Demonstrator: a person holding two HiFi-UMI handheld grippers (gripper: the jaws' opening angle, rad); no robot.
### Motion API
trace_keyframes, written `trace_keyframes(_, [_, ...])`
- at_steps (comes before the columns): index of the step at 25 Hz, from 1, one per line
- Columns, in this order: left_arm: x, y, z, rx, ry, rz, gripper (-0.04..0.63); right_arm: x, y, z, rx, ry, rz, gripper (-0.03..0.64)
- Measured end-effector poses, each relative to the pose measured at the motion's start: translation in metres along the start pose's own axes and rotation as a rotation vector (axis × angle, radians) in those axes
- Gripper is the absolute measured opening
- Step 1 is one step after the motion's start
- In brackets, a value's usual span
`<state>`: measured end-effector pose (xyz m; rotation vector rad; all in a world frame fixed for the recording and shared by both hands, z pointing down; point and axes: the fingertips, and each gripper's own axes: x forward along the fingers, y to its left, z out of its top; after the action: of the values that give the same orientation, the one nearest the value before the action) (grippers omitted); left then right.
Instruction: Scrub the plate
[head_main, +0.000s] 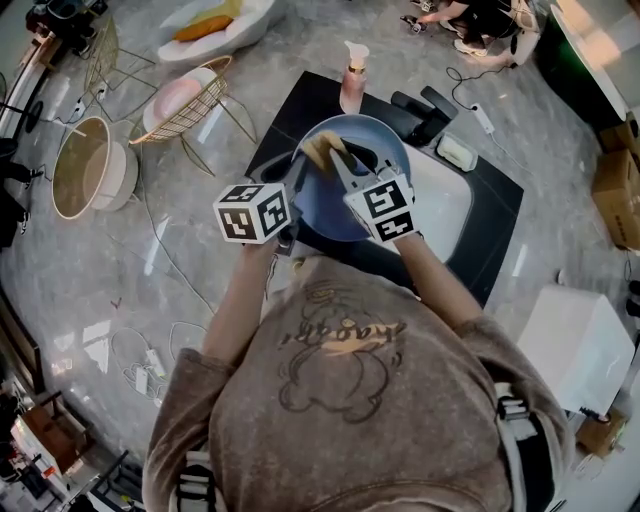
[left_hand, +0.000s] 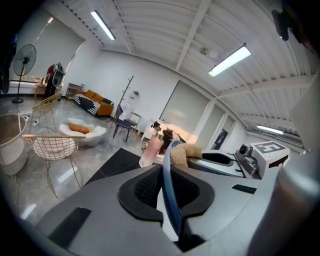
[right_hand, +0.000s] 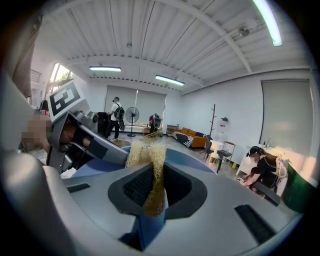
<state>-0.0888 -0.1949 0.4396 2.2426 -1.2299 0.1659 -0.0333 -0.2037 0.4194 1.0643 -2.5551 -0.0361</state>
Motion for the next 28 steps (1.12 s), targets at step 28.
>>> trace_keyframes(28, [-0.001,-0.02,0.003,0.023,0.011,-0.026,0.038,-0.001,-0.059,-0.012,-0.197,0.106,-0.166,0.055])
